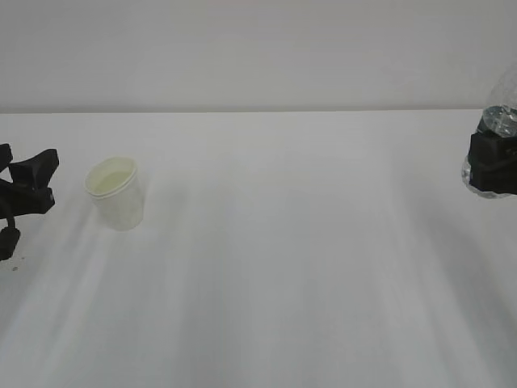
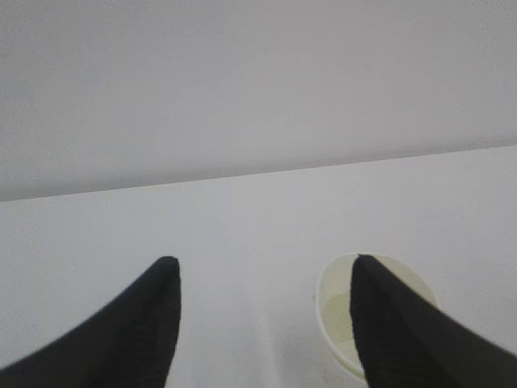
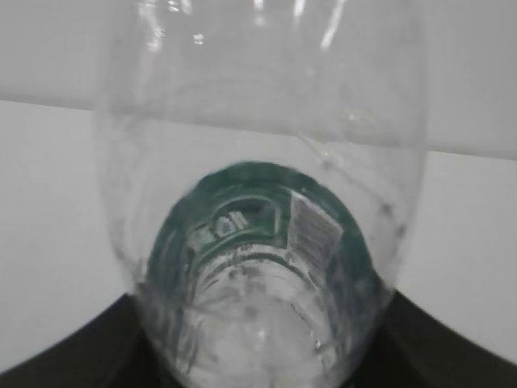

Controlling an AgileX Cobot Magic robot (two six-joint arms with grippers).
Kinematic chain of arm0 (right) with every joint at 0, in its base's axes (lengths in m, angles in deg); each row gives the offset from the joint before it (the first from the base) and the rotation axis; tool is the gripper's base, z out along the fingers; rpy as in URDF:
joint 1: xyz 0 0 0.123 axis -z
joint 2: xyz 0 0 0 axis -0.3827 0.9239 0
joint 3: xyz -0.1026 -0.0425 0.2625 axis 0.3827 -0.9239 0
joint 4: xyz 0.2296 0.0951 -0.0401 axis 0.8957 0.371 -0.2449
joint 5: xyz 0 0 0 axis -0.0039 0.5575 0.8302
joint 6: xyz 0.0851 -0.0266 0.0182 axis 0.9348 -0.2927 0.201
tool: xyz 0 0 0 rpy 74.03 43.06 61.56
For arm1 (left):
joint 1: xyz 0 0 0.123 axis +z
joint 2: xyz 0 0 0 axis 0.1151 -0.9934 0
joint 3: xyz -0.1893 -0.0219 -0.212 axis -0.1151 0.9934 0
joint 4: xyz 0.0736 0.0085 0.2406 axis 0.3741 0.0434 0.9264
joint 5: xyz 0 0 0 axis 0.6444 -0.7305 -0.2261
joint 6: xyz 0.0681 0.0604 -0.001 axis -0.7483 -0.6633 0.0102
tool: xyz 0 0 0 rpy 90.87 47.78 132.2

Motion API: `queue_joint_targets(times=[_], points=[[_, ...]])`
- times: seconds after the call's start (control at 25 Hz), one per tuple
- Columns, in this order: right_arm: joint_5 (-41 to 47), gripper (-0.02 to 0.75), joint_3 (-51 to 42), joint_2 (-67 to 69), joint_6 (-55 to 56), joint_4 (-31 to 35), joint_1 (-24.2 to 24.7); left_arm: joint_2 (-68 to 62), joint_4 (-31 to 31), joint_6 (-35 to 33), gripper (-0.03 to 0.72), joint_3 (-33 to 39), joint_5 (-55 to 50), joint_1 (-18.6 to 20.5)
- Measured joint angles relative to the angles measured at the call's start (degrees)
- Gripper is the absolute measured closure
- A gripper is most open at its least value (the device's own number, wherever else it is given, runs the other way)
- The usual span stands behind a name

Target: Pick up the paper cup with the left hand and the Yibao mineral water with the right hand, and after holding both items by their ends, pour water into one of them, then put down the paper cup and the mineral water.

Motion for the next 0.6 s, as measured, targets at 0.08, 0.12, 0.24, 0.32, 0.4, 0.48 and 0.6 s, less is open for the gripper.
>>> queue_joint_targets(times=[0.08,0.12,0.24,0.32,0.4,0.48,0.6], points=[[0.0,0.321,0.0,0.0,-0.3,0.1,0.0,0.0,0.0,0.0,0.221,0.0,0.0,0.0],[0.0,0.321,0.0,0.0,-0.4,0.2,0.0,0.0,0.0,0.0,0.221,0.0,0.0,0.0],[0.0,0.321,0.0,0.0,-0.5,0.2,0.0,0.0,0.0,0.0,0.222,0.0,0.0,0.0],[-0.1,0.325,0.0,0.5,-0.4,0.2,0.0,0.0,0.0,0.0,0.222,0.0,0.0,0.0],[-0.7,0.327,0.0,1.4,-0.4,0.3,0.0,0.0,0.0,0.0,0.222,0.0,0.0,0.0],[-1.6,0.327,0.0,2.3,-0.4,0.3,0.0,0.0,0.0,0.0,0.222,0.0,0.0,0.0],[-3.0,0.329,0.0,3.3,-0.4,0.3,0.0,0.0,0.0,0.0,0.222,0.0,0.0,0.0]])
